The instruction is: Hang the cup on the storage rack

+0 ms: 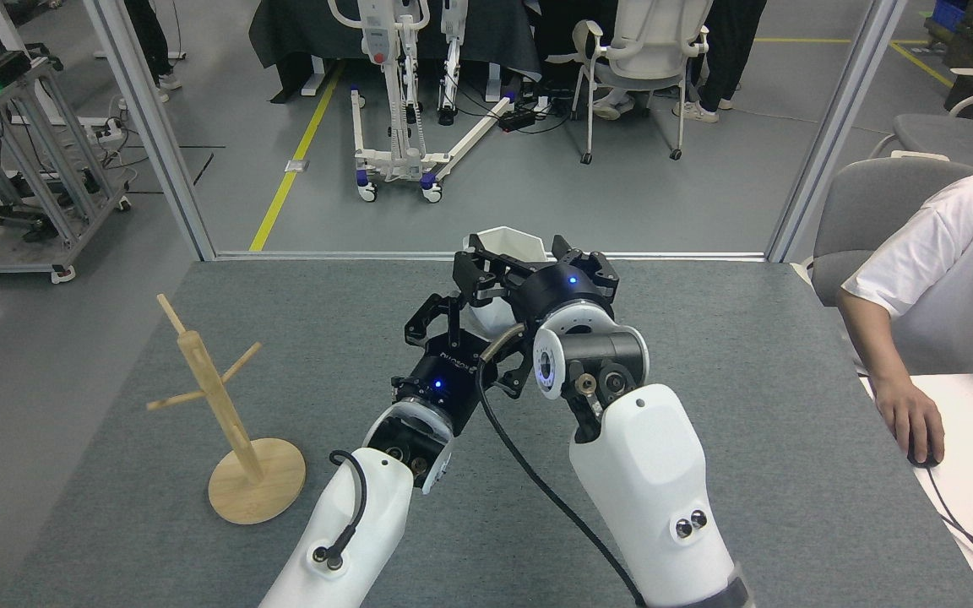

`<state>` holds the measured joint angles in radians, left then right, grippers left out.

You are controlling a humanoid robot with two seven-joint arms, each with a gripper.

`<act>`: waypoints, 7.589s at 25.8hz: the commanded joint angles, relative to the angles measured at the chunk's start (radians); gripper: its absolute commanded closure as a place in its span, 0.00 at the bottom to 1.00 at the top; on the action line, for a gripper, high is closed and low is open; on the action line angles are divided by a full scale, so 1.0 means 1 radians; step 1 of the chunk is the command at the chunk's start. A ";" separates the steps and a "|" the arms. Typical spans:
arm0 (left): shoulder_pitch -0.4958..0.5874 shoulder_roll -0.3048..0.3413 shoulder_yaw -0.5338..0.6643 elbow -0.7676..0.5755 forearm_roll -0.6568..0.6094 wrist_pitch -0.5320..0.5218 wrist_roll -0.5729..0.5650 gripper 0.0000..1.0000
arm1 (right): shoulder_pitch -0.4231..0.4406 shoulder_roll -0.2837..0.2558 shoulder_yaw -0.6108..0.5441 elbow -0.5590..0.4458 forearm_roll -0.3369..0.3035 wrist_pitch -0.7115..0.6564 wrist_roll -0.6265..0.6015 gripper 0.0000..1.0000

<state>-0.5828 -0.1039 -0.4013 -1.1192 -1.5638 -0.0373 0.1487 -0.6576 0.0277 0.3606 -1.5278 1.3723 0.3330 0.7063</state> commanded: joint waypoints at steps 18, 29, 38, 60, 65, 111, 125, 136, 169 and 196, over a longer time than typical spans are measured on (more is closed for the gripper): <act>0.396 0.116 0.114 -0.430 0.005 -0.087 0.014 0.96 | 0.093 -0.014 -0.434 0.063 -0.002 -0.009 -0.435 0.01; 0.538 0.144 0.453 -0.587 0.246 -0.378 0.063 1.00 | 0.220 -0.232 -0.543 0.367 -0.002 -0.138 -0.594 0.01; 0.630 0.145 0.634 -0.610 0.246 -0.561 0.147 1.00 | 0.345 -0.315 -0.545 0.347 -0.004 -0.399 -0.688 0.01; 0.679 0.178 0.828 -0.467 0.068 -0.619 0.328 1.00 | 0.454 -0.272 -0.543 0.195 -0.004 -0.420 -0.737 0.01; 0.581 0.193 0.826 -0.338 -0.001 -0.549 0.385 1.00 | 0.454 -0.272 -0.543 0.195 -0.004 -0.420 -0.737 0.01; 0.472 0.260 0.743 -0.140 -0.004 -0.664 0.431 1.00 | 0.454 -0.269 -0.543 0.199 -0.004 -0.419 -0.739 0.01; 0.469 0.254 0.748 -0.145 0.005 -0.651 0.422 0.42 | 0.452 -0.255 -0.543 0.198 -0.002 -0.419 -0.737 0.01; 0.472 0.256 0.751 -0.143 0.010 -0.630 0.420 0.02 | 0.447 -0.249 -0.543 0.199 -0.002 -0.419 -0.737 0.01; 0.452 0.248 0.768 -0.151 0.234 -0.615 0.292 0.01 | 0.446 -0.246 -0.546 0.209 -0.002 -0.419 -0.737 0.01; 0.512 0.257 0.837 -0.120 0.246 -0.613 0.288 0.01 | 0.447 -0.242 -0.545 0.209 -0.001 -0.419 -0.737 0.01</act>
<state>-0.0701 0.1520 0.4275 -1.2395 -1.3186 -0.6504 0.4369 -0.2111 -0.2148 -0.1842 -1.3189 1.3709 -0.0861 -0.0337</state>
